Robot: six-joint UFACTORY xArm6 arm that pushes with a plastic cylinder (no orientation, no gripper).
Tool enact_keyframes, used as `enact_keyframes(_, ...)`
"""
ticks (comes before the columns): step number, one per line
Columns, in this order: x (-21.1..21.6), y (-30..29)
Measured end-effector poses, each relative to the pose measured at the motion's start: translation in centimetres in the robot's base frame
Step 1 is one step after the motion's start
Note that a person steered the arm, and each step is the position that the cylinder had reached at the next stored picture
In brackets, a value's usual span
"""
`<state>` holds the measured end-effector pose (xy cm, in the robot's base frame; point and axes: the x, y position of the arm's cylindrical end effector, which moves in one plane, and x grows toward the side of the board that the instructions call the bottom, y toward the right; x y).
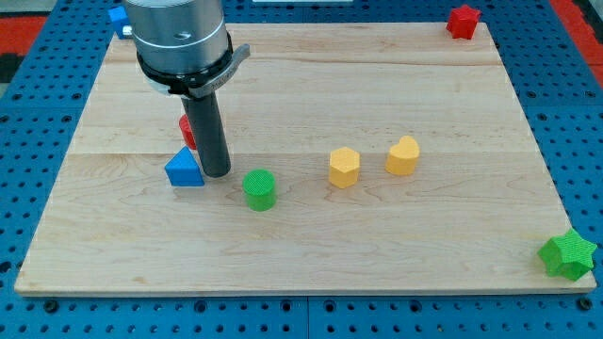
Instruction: Move green circle below the blue triangle
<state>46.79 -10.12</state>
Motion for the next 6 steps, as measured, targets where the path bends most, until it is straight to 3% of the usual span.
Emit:
enact_keyframes(2, 0.2, 9.1)
enact_keyframes(3, 2.3, 8.7)
enact_keyframes(6, 4.9, -9.3)
